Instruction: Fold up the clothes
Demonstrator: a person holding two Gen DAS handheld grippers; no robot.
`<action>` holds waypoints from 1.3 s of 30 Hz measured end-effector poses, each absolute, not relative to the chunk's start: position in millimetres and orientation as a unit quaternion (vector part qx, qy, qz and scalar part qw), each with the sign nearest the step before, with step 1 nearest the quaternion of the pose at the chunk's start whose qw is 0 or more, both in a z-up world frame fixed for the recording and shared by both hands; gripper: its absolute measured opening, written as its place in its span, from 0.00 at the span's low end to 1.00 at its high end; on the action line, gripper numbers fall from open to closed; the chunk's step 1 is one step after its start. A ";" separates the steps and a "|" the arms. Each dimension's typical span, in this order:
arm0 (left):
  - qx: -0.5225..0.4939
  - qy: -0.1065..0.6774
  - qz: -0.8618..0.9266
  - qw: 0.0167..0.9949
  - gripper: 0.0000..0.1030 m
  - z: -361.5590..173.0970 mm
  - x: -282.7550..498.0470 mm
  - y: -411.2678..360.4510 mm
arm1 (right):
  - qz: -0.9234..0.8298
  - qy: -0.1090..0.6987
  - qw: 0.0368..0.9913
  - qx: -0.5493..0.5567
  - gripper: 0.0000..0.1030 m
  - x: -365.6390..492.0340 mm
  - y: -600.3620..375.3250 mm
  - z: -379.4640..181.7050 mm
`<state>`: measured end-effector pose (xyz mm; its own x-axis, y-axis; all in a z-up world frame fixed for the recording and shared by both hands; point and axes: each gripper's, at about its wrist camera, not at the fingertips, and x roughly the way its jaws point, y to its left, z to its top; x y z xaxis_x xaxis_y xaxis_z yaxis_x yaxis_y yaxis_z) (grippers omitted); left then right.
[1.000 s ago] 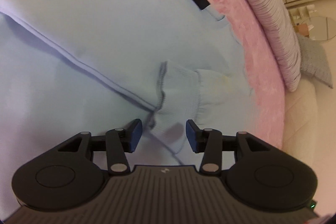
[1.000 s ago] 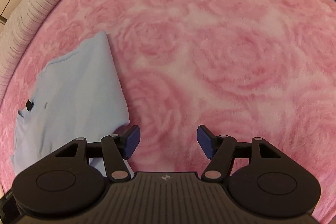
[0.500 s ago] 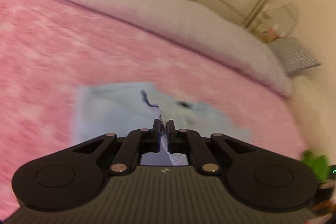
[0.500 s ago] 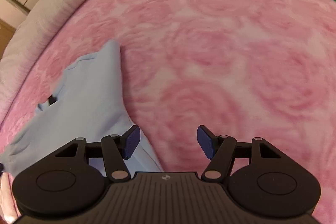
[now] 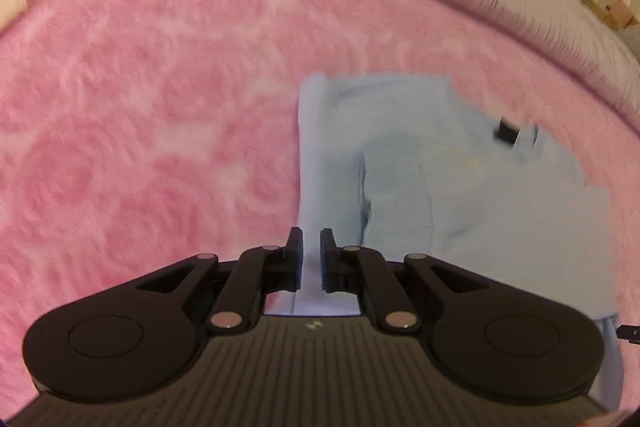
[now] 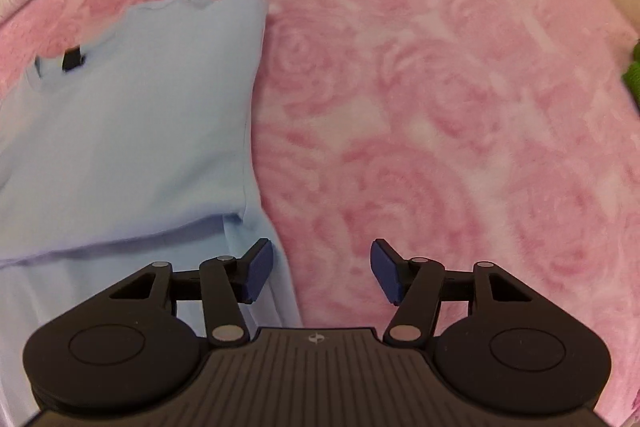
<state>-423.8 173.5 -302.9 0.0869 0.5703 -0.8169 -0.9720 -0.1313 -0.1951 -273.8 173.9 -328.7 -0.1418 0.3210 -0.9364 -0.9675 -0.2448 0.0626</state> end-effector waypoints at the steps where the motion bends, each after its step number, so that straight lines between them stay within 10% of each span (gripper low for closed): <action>1: -0.406 0.236 0.618 0.630 0.05 -296.0 -420.9 174.9 | 0.671 0.368 0.488 -0.419 0.57 -276.5 173.4 -323.3; 28: -0.472 0.363 0.437 0.674 0.09 -334.8 -403.8 37.4 | 0.651 0.357 0.447 -0.500 0.45 -239.2 0.1 -340.6; 39: -0.468 0.384 0.476 0.638 0.18 -265.7 -377.8 -25.7 | 0.647 0.374 0.429 -0.508 0.56 -237.9 -32.6 -292.2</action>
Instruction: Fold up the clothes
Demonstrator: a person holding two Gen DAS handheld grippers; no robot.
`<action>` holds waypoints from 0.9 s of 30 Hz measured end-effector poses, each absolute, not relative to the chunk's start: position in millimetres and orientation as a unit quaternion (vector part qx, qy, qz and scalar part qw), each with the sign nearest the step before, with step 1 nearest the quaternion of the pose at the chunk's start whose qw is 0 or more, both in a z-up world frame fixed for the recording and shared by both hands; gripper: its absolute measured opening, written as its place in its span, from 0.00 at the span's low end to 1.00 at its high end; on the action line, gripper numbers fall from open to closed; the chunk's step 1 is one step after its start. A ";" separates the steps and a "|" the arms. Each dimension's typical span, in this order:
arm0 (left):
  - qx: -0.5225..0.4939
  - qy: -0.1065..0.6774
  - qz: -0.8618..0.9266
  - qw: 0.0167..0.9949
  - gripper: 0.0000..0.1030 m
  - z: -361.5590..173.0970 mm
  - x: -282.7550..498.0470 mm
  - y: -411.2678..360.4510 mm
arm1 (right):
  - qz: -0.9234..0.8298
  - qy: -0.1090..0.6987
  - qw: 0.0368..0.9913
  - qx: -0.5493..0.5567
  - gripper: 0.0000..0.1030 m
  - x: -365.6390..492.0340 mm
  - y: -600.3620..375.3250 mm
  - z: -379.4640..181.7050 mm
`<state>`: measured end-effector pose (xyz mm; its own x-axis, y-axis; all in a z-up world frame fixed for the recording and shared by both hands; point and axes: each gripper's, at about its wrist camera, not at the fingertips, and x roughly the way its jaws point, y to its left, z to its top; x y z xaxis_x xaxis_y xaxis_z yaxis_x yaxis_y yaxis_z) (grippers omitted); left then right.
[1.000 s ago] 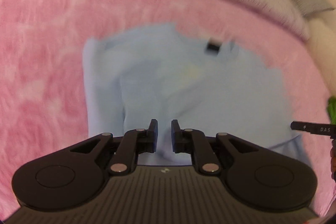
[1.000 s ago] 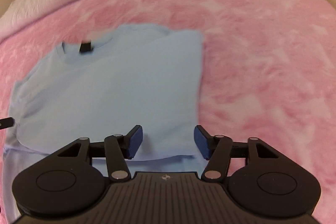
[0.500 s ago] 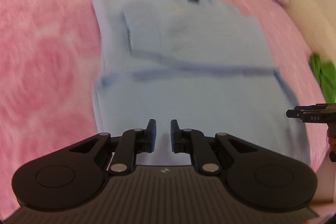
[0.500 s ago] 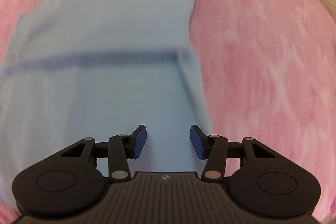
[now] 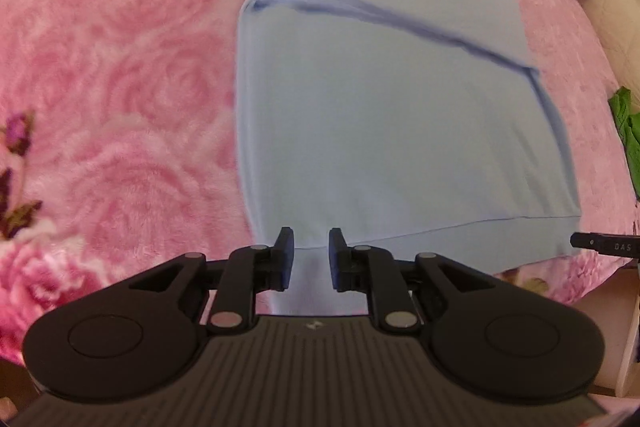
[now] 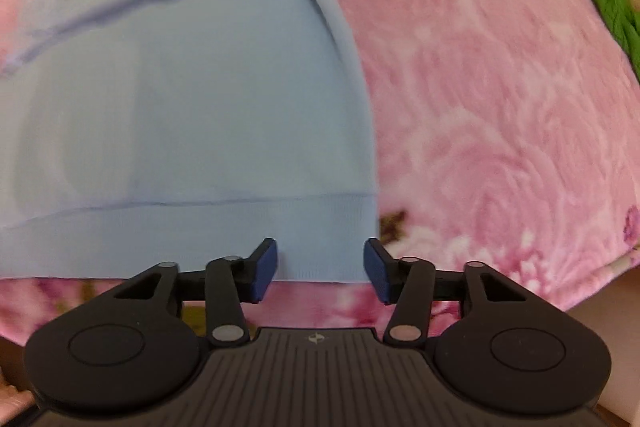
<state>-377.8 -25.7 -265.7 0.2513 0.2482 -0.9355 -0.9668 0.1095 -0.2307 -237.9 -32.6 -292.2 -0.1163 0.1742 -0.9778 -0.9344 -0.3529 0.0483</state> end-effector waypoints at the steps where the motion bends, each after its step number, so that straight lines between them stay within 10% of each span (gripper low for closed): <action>1: -0.457 0.386 0.481 0.641 0.22 -254.4 -367.7 -31.7 | 0.660 0.369 0.422 -0.499 0.56 -238.7 -35.8 -282.2; 27: -0.315 0.362 0.567 0.670 0.52 -54.0 -261.9 -228.9 | 0.748 0.324 0.407 -0.412 0.86 -132.1 -171.3 -99.7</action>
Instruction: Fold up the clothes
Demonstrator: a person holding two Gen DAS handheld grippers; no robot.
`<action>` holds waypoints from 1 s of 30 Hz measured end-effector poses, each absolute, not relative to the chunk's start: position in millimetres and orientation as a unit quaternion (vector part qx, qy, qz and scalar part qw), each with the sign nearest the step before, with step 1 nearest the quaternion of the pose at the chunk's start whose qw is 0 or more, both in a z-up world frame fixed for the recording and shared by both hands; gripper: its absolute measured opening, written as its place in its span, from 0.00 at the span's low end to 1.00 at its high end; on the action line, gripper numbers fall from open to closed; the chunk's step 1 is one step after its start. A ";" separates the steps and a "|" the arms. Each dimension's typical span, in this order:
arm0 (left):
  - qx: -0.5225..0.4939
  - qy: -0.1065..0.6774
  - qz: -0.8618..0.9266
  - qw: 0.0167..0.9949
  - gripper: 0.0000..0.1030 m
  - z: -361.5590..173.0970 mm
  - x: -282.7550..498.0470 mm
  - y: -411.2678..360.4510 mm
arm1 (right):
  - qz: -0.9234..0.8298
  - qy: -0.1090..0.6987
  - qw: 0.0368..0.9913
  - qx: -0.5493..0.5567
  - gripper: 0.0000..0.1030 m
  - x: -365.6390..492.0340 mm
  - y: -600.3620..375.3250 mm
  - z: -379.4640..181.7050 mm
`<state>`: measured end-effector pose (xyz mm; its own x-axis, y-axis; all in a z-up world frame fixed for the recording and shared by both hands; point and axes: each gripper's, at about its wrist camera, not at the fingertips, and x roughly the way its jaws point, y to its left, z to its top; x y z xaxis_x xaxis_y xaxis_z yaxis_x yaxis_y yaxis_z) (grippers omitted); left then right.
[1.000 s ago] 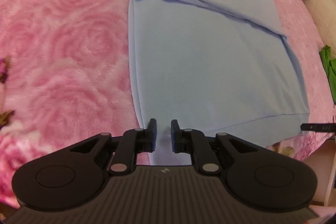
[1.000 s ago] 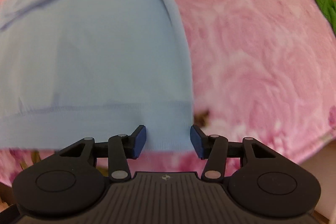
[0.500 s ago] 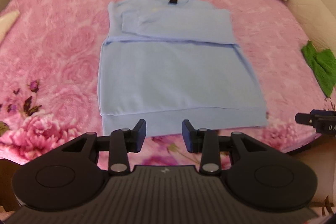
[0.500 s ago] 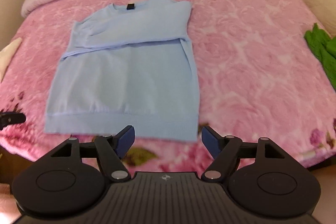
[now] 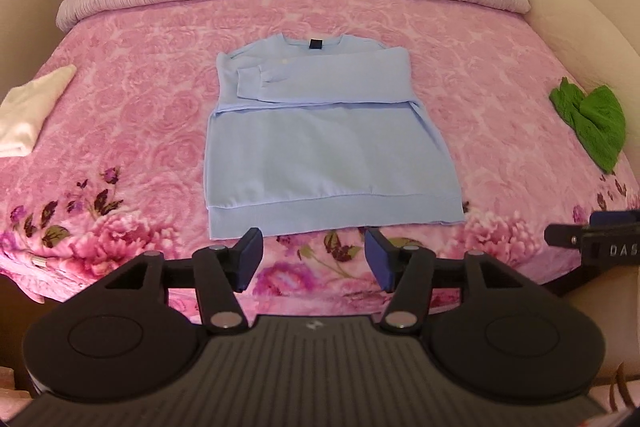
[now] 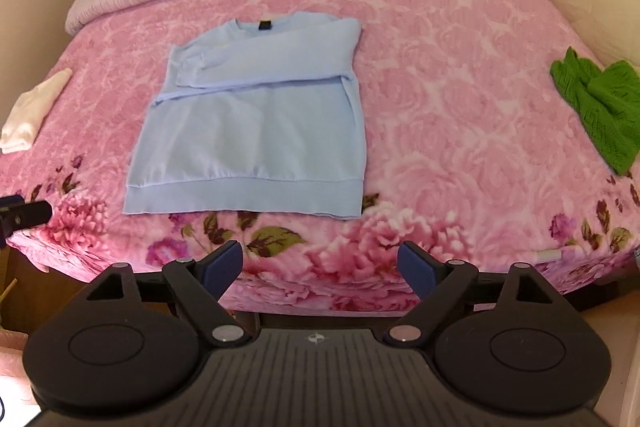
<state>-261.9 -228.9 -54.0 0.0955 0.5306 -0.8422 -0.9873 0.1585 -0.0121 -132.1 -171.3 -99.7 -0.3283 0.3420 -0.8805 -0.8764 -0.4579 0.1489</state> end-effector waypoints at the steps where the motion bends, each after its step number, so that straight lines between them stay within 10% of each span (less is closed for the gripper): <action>1: -0.312 0.364 0.568 0.669 0.53 -52.8 -262.1 -231.5 | 0.748 0.324 0.408 -0.411 0.86 -131.9 -173.5 -98.4; 30: -0.332 0.381 0.563 0.653 0.58 -78.1 -287.0 -261.7 | 0.734 0.323 0.409 -0.437 0.86 -134.2 -195.3 -109.4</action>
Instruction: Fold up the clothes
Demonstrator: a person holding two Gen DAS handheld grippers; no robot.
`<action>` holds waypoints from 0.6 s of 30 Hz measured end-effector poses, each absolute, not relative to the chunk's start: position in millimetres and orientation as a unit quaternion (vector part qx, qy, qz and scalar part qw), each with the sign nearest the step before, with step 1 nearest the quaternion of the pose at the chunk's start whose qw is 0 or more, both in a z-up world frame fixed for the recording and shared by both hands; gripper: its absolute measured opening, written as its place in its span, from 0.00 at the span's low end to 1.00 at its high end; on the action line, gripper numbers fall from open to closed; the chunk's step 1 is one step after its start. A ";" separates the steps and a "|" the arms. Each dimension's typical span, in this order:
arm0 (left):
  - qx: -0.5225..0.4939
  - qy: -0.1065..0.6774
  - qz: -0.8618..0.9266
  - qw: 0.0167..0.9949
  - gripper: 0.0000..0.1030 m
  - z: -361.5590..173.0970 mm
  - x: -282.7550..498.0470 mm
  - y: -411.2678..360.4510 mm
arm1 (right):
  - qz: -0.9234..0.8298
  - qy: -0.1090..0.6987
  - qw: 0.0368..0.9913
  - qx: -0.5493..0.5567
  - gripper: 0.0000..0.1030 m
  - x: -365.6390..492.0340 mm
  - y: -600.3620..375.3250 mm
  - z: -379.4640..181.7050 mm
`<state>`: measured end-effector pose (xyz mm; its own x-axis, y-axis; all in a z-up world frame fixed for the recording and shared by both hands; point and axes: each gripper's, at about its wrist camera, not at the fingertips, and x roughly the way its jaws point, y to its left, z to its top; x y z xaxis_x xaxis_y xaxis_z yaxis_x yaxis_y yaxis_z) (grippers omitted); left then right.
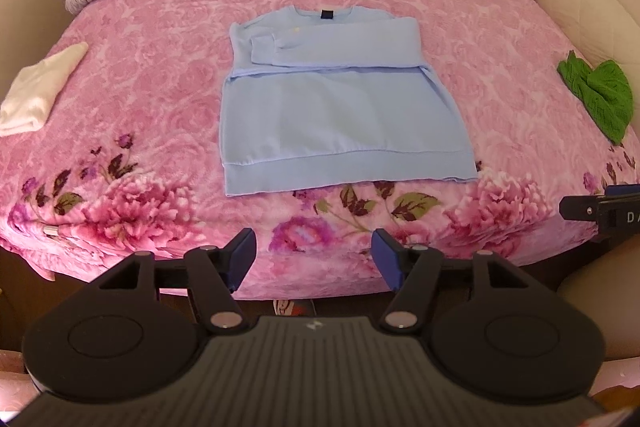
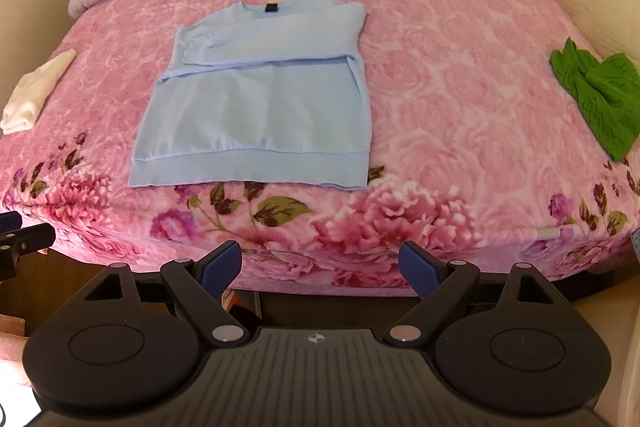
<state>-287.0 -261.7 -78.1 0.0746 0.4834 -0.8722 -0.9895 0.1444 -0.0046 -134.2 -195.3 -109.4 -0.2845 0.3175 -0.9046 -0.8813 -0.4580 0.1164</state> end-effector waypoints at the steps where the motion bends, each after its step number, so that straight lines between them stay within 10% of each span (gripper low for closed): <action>1: -0.335 0.381 0.560 0.655 0.58 -80.7 -288.4 -257.9 | 0.731 0.323 0.411 -0.439 0.86 -135.7 -192.5 -111.1; 11: -0.411 0.327 0.519 0.674 0.59 -120.6 -335.0 -185.9 | 0.706 0.371 0.418 -0.434 0.86 -161.0 -148.1 -147.7; 18: -0.525 0.249 0.509 0.636 0.40 -191.0 -410.4 -133.0 | 0.680 0.467 0.406 -0.393 0.79 -168.6 -99.7 -207.5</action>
<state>-410.4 -133.0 -191.0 0.3586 0.3856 -0.8502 -0.9079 -0.0679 -0.4137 -168.6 -99.7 -207.5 -0.3611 0.1863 -0.9137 -0.9196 -0.2338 0.3158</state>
